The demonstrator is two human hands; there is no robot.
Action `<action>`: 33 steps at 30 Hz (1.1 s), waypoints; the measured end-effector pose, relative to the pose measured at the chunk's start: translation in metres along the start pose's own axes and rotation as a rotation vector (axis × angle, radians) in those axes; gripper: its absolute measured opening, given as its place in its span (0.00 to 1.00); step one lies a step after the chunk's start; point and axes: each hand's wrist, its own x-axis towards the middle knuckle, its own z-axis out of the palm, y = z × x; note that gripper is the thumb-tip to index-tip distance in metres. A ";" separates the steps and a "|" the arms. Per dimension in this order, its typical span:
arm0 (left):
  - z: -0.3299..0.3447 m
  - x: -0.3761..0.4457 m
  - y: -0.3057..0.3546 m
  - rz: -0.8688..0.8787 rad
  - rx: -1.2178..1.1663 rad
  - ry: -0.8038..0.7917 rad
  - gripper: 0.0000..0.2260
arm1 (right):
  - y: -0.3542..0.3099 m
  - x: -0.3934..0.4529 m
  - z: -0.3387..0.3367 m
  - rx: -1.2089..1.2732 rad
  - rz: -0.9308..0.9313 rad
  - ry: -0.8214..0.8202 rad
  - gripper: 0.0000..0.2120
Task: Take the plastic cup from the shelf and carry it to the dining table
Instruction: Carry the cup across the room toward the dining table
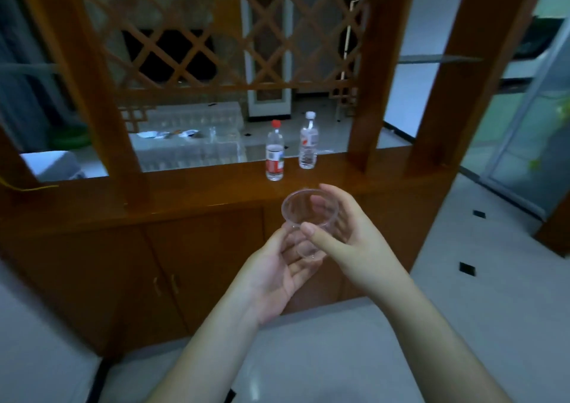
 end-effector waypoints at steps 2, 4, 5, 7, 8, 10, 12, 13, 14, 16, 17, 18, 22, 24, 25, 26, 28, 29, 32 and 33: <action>0.036 0.008 -0.026 -0.059 0.026 -0.048 0.15 | 0.009 -0.021 -0.041 -0.008 0.026 0.068 0.37; 0.073 0.014 -0.053 -0.109 0.054 -0.090 0.16 | 0.017 -0.043 -0.080 -0.015 0.049 0.133 0.38; 0.091 0.016 -0.067 -0.135 0.069 -0.111 0.16 | 0.021 -0.055 -0.098 -0.014 0.057 0.165 0.38; 0.124 0.020 -0.094 -0.183 0.094 -0.161 0.17 | 0.028 -0.078 -0.134 -0.025 0.075 0.222 0.39; 0.140 0.020 -0.107 -0.206 0.101 -0.187 0.17 | 0.030 -0.089 -0.151 -0.032 0.087 0.247 0.38; 0.167 0.020 -0.130 -0.244 0.117 -0.231 0.17 | 0.034 -0.110 -0.182 -0.037 0.103 0.288 0.38; 0.192 0.020 -0.151 -0.271 0.136 -0.264 0.18 | 0.037 -0.130 -0.208 -0.034 0.100 0.332 0.37; 0.203 0.020 -0.160 -0.285 0.147 -0.279 0.19 | 0.038 -0.139 -0.220 -0.032 0.098 0.357 0.37; 0.214 0.021 -0.169 -0.297 0.159 -0.295 0.19 | 0.039 -0.148 -0.230 -0.033 0.101 0.383 0.38; 0.235 0.020 -0.185 -0.320 0.182 -0.325 0.19 | 0.042 -0.166 -0.249 -0.041 0.103 0.438 0.38; 0.246 0.020 -0.192 -0.335 0.194 -0.343 0.19 | 0.043 -0.174 -0.258 -0.042 0.106 0.465 0.38; 0.256 0.019 -0.199 -0.349 0.206 -0.362 0.19 | 0.044 -0.182 -0.268 -0.047 0.114 0.490 0.39; 0.291 0.021 -0.226 -0.418 0.261 -0.437 0.18 | 0.050 -0.213 -0.300 -0.080 0.150 0.607 0.37; 0.307 0.026 -0.239 -0.443 0.290 -0.470 0.19 | 0.051 -0.226 -0.312 -0.086 0.168 0.656 0.36; 0.317 0.028 -0.246 -0.467 0.304 -0.485 0.20 | 0.052 -0.233 -0.319 -0.095 0.180 0.688 0.36; 0.325 0.031 -0.253 -0.489 0.317 -0.496 0.20 | 0.053 -0.238 -0.324 -0.102 0.193 0.716 0.35; 0.340 0.035 -0.265 -0.530 0.336 -0.526 0.21 | 0.056 -0.250 -0.336 -0.117 0.210 0.778 0.34; 0.347 0.037 -0.270 -0.551 0.340 -0.547 0.22 | 0.057 -0.254 -0.341 -0.129 0.218 0.810 0.33; 0.371 0.047 -0.285 -0.599 0.362 -0.647 0.20 | 0.060 -0.266 -0.360 -0.156 0.235 0.908 0.33; 0.381 0.050 -0.289 -0.612 0.376 -0.681 0.19 | 0.062 -0.269 -0.366 -0.168 0.243 0.945 0.34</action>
